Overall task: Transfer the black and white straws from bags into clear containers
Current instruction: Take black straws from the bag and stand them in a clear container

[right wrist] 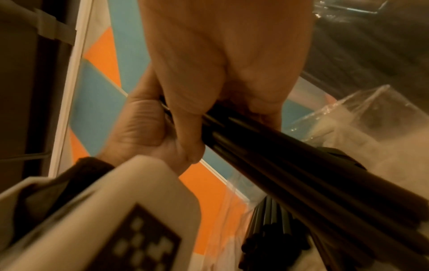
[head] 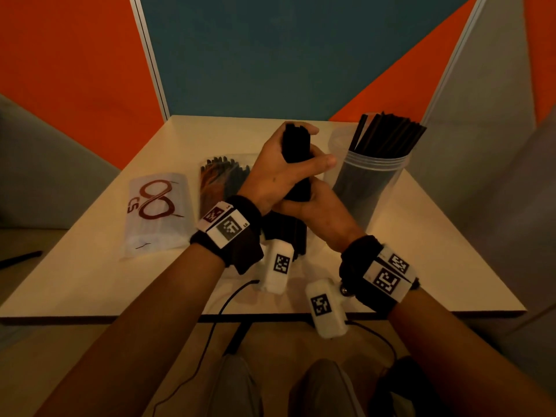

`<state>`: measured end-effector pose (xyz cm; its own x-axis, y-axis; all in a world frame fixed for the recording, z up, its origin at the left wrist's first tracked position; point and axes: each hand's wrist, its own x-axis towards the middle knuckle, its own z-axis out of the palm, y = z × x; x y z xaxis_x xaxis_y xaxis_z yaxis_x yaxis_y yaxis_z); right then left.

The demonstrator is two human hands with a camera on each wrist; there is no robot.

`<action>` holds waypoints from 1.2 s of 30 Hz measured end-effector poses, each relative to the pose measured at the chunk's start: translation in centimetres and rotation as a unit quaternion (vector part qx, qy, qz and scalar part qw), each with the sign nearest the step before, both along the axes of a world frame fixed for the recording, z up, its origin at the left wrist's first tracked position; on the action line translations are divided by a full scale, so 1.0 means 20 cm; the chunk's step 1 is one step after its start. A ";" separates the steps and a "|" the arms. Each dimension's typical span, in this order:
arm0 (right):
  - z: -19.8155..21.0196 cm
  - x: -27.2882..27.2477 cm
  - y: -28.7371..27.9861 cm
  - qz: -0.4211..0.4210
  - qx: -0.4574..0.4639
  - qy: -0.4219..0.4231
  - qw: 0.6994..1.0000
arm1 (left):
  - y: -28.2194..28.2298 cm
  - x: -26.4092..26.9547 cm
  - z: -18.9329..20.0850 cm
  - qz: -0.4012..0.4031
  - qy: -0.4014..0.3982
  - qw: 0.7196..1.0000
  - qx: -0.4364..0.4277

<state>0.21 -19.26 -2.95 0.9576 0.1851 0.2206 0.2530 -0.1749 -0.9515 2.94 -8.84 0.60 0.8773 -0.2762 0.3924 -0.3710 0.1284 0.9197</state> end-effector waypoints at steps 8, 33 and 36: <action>0.03 0.02 -0.02 0.003 0.016 -0.025 1.000 | -0.05 0.02 0.01 0.042 -0.035 0.997 0.056; 0.62 0.21 -0.56 -0.232 0.135 -0.194 0.944 | -0.22 0.26 -0.03 0.014 -0.263 0.889 0.374; 0.51 0.24 -0.57 -0.234 0.076 -0.149 0.958 | -0.22 0.26 -0.02 0.036 -0.258 0.894 0.365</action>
